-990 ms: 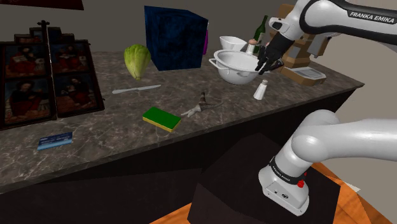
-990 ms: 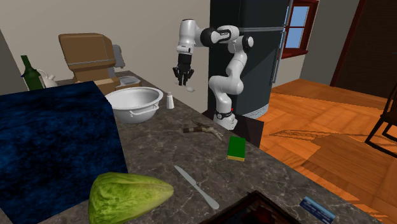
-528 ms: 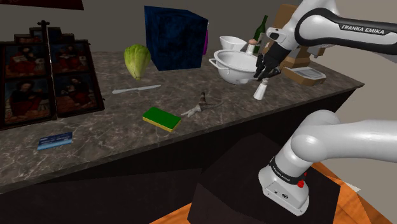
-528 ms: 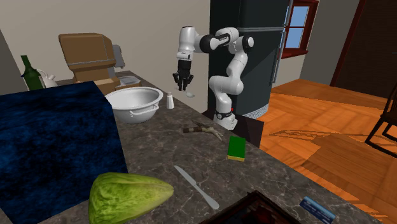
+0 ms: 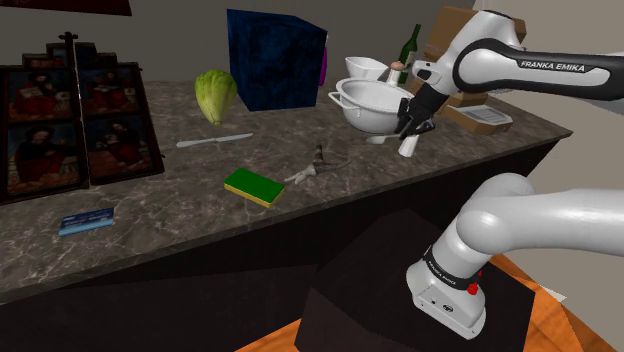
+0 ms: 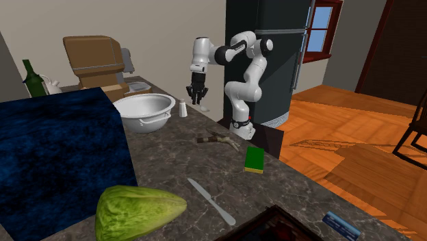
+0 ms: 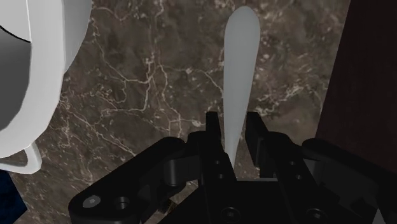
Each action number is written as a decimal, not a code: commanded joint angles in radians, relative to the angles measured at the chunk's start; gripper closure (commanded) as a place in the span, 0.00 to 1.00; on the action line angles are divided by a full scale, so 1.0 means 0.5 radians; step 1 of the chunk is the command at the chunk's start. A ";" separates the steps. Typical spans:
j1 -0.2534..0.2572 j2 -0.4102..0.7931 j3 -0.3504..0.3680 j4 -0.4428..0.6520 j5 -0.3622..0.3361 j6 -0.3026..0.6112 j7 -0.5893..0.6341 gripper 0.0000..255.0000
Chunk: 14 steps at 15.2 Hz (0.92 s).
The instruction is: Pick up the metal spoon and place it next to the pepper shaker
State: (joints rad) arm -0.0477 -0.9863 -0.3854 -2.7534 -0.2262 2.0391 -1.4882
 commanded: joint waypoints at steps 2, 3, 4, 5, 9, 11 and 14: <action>-0.013 0.009 -0.025 -0.080 -0.023 0.089 -0.005 1.00; -0.018 0.014 -0.034 -0.104 -0.031 0.117 -0.007 1.00; -0.022 0.019 -0.042 -0.128 -0.038 0.146 -0.009 1.00; -0.026 0.026 -0.051 -0.152 -0.046 0.175 -0.012 1.00; -0.042 0.060 -0.089 -0.242 -0.078 0.298 -0.021 1.00; -0.050 0.083 -0.109 -0.285 -0.095 0.362 -0.026 1.00; -0.061 0.125 -0.139 -0.347 -0.120 0.464 -0.034 1.00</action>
State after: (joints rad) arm -0.0753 -0.9322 -0.4477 -2.9162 -0.2808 2.2516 -1.5018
